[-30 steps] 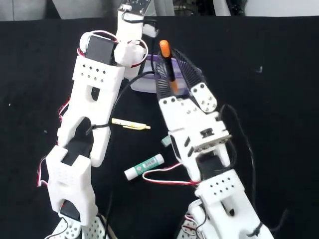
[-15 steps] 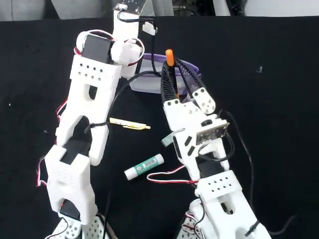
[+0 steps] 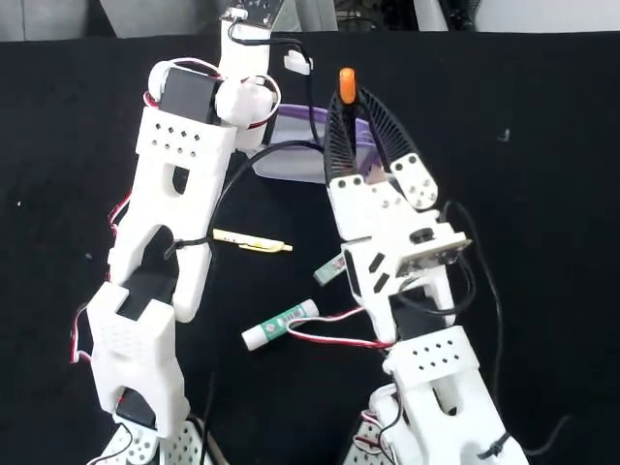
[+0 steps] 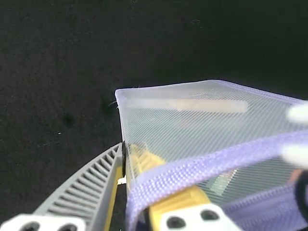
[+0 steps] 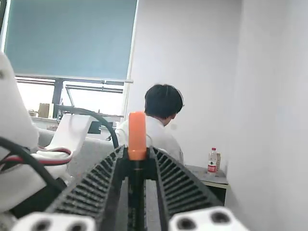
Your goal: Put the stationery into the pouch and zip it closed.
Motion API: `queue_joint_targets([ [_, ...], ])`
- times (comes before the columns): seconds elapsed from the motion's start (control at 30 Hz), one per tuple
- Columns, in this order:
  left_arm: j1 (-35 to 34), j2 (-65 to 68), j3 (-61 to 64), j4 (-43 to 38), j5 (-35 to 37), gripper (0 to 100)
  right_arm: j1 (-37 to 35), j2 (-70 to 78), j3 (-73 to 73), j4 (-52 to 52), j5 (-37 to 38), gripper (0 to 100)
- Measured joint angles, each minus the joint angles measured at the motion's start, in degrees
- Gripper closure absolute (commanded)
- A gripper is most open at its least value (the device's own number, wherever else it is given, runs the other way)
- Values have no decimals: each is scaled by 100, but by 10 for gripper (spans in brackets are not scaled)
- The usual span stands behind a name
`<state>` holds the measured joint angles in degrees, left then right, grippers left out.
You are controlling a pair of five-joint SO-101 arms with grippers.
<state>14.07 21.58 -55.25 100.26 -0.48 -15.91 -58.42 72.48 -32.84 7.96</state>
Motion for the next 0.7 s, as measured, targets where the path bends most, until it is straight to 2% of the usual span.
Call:
queue_joint_targets([
  [0.7,-9,0,9,0,26,971,264,624,941,-53,0,979],
])
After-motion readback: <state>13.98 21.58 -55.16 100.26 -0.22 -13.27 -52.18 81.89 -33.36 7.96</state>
